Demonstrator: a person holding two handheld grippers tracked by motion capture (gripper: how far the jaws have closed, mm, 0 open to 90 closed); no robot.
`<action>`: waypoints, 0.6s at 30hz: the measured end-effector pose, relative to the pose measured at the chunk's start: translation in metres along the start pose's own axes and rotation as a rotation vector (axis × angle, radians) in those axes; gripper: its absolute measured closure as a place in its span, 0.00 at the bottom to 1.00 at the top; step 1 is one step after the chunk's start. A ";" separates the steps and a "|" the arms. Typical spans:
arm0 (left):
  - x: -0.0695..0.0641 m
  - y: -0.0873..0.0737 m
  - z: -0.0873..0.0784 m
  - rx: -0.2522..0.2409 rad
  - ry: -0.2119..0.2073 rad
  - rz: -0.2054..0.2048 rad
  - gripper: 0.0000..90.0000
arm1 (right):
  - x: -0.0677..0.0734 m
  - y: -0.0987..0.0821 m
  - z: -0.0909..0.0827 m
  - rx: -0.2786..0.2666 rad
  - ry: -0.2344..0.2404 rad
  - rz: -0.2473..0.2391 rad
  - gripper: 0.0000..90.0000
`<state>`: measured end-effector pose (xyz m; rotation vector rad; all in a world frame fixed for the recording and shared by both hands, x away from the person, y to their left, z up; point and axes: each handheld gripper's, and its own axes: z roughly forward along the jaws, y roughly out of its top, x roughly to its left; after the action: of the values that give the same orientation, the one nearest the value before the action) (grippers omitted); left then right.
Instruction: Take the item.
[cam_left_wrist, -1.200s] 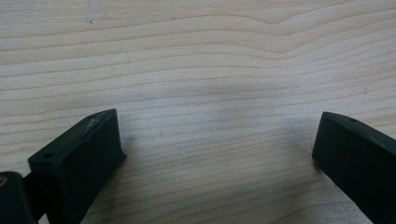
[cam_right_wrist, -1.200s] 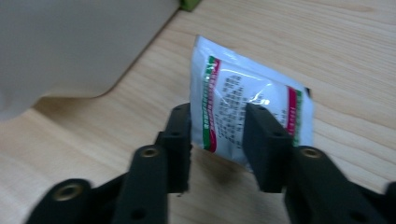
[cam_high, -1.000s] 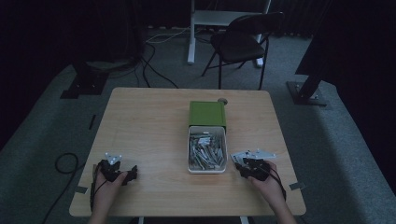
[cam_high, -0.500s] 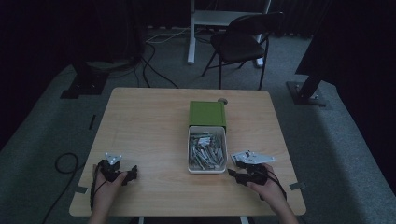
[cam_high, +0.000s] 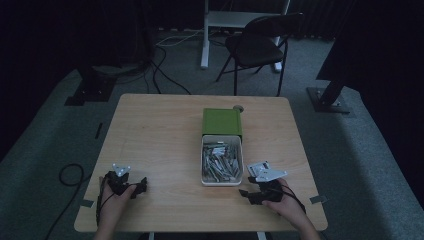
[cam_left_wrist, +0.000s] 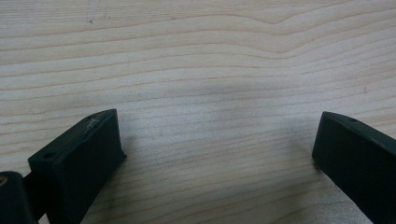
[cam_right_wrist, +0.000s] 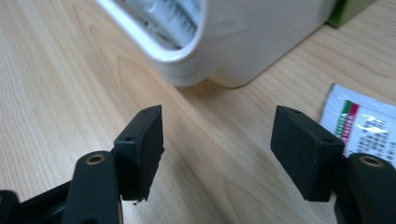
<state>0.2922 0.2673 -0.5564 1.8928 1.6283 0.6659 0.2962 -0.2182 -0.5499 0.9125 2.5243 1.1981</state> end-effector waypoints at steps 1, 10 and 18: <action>0.000 0.000 0.000 0.001 0.000 0.000 0.02 | 0.000 0.000 0.001 0.000 0.004 -0.004 0.37; -0.003 0.000 0.000 -0.001 -0.058 0.063 0.02 | 0.001 -0.005 0.007 0.018 0.008 -0.027 0.35; -0.014 -0.002 -0.002 -0.004 -0.163 0.173 0.03 | 0.000 -0.005 0.010 0.024 0.014 -0.008 0.15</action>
<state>0.2874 0.2540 -0.5565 2.0448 1.3728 0.5664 0.2983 -0.2148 -0.5602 0.9019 2.5559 1.1792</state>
